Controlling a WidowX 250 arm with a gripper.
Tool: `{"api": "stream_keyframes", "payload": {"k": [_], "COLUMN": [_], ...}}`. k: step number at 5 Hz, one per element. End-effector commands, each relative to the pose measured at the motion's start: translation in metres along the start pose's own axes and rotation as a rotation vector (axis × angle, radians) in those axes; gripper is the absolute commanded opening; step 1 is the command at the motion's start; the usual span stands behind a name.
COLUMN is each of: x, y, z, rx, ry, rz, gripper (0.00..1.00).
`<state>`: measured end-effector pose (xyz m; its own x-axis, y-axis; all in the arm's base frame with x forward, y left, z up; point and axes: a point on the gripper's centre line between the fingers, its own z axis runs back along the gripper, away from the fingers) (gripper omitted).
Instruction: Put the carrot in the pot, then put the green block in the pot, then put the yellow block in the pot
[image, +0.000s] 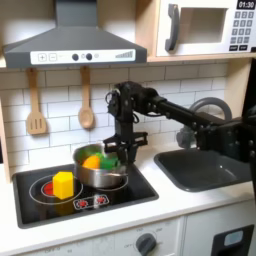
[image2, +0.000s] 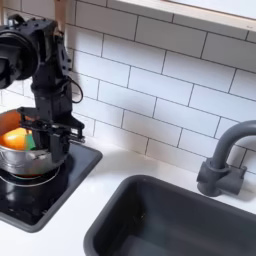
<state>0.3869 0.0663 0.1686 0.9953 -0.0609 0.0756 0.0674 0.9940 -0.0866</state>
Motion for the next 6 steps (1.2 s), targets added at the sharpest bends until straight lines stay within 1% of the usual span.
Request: {"api": "stream_keyframes", "payload": {"k": [1, 2, 3, 4, 5, 6], "x": [-0.001, -0.002, -0.004, -0.005, -0.005, -0.006], "y": [-0.003, -0.008, -0.017, -0.027, -0.030, -0.026], "z": [-0.001, -0.004, -0.004, -0.002, -0.001, 0.003], "rx": [-0.003, -0.011, -0.010, -0.009, -0.009, -0.007], "ry": [0.005, 0.010, 0.014, 0.007, 0.003, -0.024], "rz": [-0.008, -0.020, -0.036, -0.062, -0.064, -0.034], "gripper": [0.00, 0.00, 0.00, 0.00, 0.00, 1.00]}}
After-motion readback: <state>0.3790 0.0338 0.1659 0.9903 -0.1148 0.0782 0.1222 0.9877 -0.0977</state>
